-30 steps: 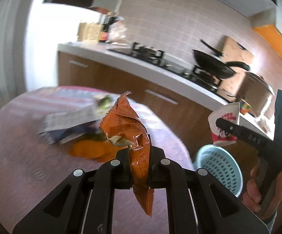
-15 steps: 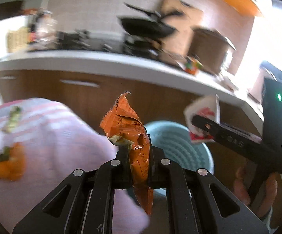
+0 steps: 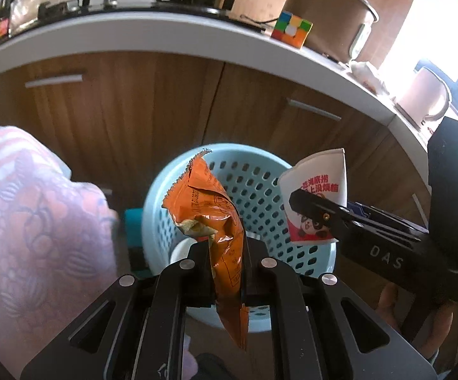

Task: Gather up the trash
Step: 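Carry the red-and-white cup and orange wrapper to the basket and release both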

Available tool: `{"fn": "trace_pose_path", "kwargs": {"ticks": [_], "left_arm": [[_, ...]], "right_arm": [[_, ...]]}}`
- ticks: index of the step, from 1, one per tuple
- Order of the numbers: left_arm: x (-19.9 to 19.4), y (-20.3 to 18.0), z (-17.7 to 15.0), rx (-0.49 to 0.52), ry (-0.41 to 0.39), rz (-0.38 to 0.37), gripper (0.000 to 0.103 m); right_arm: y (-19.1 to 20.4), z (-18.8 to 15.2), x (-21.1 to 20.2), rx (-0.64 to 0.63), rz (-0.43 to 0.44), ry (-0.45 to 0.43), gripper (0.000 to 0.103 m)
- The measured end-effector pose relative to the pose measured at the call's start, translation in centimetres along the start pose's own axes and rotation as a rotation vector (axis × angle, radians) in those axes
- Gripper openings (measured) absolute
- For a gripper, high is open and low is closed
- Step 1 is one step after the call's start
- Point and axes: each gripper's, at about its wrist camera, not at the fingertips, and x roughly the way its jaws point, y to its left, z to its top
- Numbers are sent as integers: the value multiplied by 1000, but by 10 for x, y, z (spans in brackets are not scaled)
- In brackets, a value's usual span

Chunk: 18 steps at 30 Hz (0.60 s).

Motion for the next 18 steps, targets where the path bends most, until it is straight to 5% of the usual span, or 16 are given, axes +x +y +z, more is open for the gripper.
{"fn": "trace_pose_path", "kwargs": {"ticks": [6,7,10,14,18], "left_arm": [[14,-8,2,5,23,-22,8],[15,-10,2,11,20,-17,13],[12,-12,0,22,-2,19,51],[6,-5,-1,7,-14,24,52],[-5,7,-2,-20,-36,34,52]], "right_arm": [[-16,-4,6,32,-12,27,37],[-19,-4,7,42,-11,31,37],[-29,-4,10,82,3,47,38],[-35,-4,10,94,-7,46,50],[-31,-2,7,86,-3,37,52]]}}
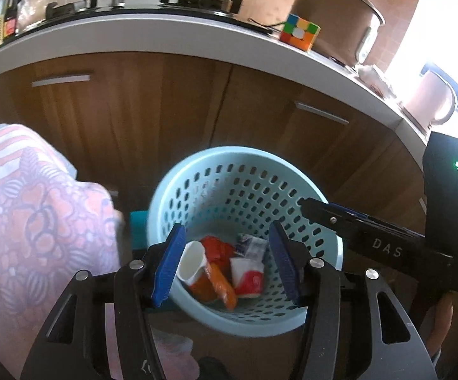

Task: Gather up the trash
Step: 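Carry the red-and-white cup and orange wrapper to the basket and release both, then move both tools back over the table toward the remaining trash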

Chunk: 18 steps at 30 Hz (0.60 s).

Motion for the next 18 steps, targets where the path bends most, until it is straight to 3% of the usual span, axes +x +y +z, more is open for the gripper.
{"fn": "trace_pose_path", "kwargs": {"ticks": [9,18], "left_arm": [[-36,15,-3,-26,-79,5,52],[-117,63,-9,-90,-215,8,56]], "right_arm": [[37,2,-13,-67,21,-26,52],[135,5,-42,-254,78,-128,52]]}}
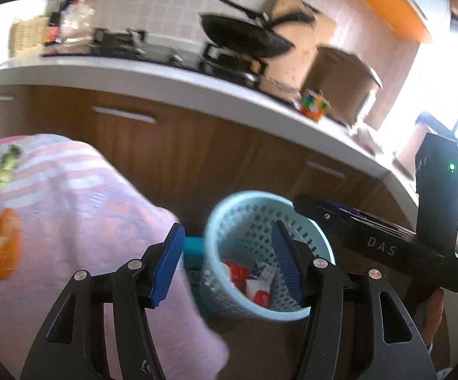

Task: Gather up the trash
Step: 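Move both tools back over the table toward the remaining trash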

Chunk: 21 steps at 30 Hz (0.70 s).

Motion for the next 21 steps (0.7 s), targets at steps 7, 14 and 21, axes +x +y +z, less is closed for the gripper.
{"fn": "trace_pose_path", "kwargs": {"ticks": [7,14,21], "left_arm": [[-83,58,5,-56,-155,124,62],[-151,135,-7,-160,-239,282,62],[-200,222,-29,-278,-236,420,62]], "right_arm": [[85,3,3,-142,80,-19,52],[168,-10,26,-250,166,-24,31],[226,-38,77,-308,230,7,20]]}}
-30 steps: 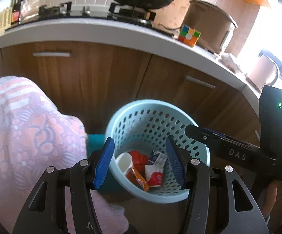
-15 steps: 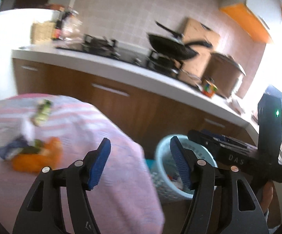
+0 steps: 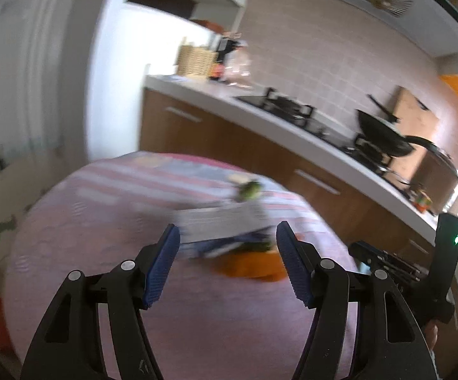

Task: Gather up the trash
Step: 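Move both tools back over the table toward the remaining trash, then grasp the white milk carton with the left tool while the right tool grasps the orange peel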

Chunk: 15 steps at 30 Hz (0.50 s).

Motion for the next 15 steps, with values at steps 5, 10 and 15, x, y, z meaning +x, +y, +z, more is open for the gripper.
{"fn": "trace_pose_path", "kwargs": {"ticks": [5,10,15], "left_arm": [[25,40,6,-57,62,17,62],[69,44,5,-62,144,-18,62],[98,35,-3,-29,204,-68,62]], "right_arm": [[14,-12,41,-2,15,46,20],[9,-16,49,19,16,55,20],[2,-16,51,42,25,49,20]]}}
